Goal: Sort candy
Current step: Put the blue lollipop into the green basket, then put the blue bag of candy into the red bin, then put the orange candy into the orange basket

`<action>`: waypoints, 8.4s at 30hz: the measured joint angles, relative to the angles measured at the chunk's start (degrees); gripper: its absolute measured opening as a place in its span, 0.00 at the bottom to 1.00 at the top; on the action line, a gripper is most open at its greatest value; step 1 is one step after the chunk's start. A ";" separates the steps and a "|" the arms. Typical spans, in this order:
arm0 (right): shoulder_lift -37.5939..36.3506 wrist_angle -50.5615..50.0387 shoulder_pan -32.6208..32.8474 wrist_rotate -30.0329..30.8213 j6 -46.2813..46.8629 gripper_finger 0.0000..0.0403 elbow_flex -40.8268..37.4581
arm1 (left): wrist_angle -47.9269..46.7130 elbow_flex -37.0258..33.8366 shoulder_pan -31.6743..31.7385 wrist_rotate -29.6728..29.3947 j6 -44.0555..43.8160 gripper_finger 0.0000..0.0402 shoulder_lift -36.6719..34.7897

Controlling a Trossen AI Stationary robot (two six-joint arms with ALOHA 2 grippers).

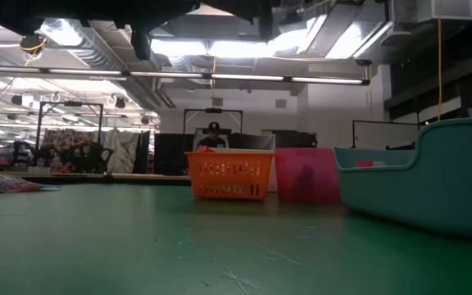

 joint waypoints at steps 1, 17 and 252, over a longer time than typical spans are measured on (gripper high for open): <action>0.30 0.81 -0.04 -0.42 -0.02 0.49 0.00 | 0.00 0.00 0.00 0.00 0.00 0.00 0.00; 1.04 1.77 -0.32 -2.78 -0.57 0.22 0.00 | -0.07 0.02 0.00 0.02 0.02 0.00 0.00; -14.34 -55.33 -35.45 -23.42 -5.51 0.47 0.02 | -74.89 34.84 15.17 30.80 2.39 0.31 10.23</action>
